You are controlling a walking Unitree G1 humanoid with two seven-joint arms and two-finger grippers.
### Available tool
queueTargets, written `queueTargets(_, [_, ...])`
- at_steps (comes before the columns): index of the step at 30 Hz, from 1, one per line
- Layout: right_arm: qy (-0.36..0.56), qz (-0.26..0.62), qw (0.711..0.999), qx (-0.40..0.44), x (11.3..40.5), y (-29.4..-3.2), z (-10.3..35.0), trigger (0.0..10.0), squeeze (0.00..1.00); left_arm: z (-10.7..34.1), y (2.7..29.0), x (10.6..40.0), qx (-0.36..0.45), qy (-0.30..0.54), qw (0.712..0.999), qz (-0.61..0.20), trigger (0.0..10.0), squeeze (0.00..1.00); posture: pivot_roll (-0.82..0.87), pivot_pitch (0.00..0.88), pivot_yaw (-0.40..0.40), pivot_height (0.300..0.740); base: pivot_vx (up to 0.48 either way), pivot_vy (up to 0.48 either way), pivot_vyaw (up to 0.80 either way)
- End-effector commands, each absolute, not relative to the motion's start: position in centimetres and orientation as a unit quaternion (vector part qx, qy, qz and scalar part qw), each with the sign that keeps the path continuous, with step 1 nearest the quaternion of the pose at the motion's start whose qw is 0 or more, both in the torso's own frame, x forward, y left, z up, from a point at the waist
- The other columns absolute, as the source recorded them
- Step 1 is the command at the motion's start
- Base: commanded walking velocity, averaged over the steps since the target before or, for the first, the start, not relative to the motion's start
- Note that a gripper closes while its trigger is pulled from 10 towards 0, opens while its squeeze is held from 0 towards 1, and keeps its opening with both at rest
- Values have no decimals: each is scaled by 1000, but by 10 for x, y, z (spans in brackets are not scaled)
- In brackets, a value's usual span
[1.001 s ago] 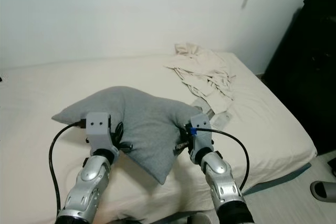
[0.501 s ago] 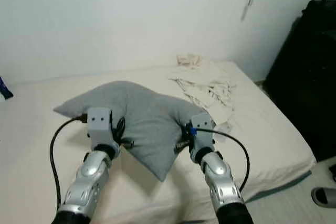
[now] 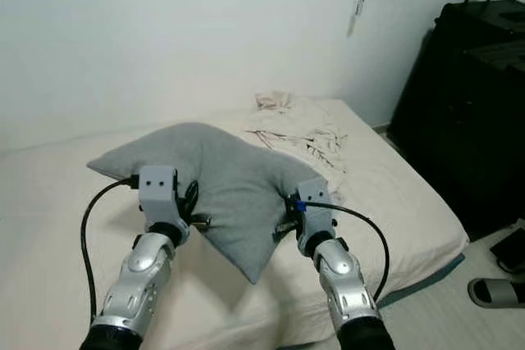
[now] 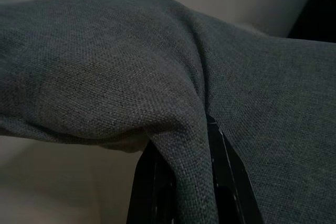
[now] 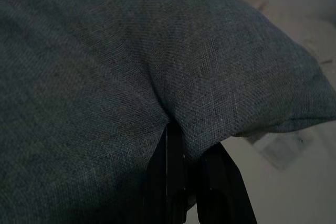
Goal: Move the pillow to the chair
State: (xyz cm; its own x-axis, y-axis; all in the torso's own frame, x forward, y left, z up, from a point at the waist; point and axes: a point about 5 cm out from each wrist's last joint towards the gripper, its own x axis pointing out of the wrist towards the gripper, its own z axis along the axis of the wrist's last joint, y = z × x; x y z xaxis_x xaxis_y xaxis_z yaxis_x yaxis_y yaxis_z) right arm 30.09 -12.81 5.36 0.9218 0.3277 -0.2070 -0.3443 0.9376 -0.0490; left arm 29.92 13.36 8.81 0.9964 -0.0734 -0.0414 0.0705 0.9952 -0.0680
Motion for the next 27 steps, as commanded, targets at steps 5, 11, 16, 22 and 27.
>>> queueTargets(5, [119, 145, 979, -74, 291, -141, 38, 10000, 0, 82, 138, 295, -7, 19, 999, -36, 10000, 0, 15, 54, -39, 710, 0, 0, 0])
queueTargets(11, [127, 141, 979, -80, 288, -141, 32, 10000, 0, 70, 136, 288, 13, 34, 998, -46, 10000, 0, 13, 55, -37, 710, 0, 0, 0])
queueTargets(16, [131, 135, 979, -82, 287, -143, 27, 10000, 0, 64, 134, 286, 20, 44, 997, -56, 10000, 0, 15, 55, -39, 710, 0, 0, 0])
queueTargets(22, [131, 135, 979, -80, 286, -143, 26, 10000, 0, 62, 133, 285, 20, 46, 997, -57, 10000, 0, 13, 54, -39, 710, 0, 0, 0])
queueTargets(27, [130, 138, 979, -74, 286, -141, 26, 10000, 0, 61, 133, 285, 16, 45, 998, -52, 10000, 0, 12, 54, -40, 710, 0, 0, 0])
